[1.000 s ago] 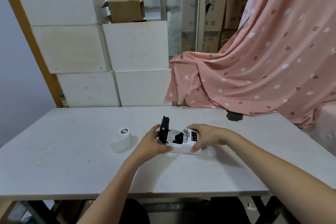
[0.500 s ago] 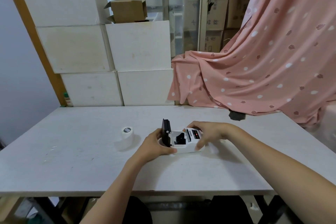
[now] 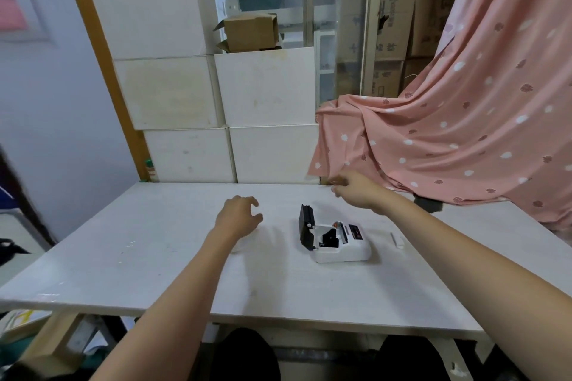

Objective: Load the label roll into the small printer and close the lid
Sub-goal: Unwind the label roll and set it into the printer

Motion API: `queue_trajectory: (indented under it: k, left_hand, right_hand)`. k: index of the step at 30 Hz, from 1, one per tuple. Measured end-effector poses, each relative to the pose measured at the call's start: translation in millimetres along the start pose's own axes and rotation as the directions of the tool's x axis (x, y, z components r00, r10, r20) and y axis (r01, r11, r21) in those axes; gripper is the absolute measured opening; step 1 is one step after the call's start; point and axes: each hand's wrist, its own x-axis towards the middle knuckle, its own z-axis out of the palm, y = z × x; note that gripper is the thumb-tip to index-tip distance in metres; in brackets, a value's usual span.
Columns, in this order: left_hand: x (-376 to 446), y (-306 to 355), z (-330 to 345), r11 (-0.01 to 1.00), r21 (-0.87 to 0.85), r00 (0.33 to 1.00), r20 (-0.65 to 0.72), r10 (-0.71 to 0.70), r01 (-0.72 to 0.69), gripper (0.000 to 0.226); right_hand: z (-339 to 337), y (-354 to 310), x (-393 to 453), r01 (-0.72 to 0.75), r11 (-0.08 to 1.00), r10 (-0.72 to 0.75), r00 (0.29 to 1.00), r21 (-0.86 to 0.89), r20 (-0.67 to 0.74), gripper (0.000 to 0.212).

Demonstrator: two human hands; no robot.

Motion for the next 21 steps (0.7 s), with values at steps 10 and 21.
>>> queue_trajectory:
  k: [10,21]
  left_hand:
    - [10.2,-12.3,18.0,0.989,0.031,0.981,0.127,-0.149,0.147,0.057]
    - [-3.7,-33.9,13.0,0.937,-0.306,0.985,0.023,-0.17,0.169,0.036]
  right_hand:
    - [38.4,-59.8,20.8,0.11,0.925,-0.062,0.988,-0.363,0.143,0.059]
    - [107.4,-108.9,35.4,0.247,0.83,-0.098,0.947,-0.5,0.304,0.045]
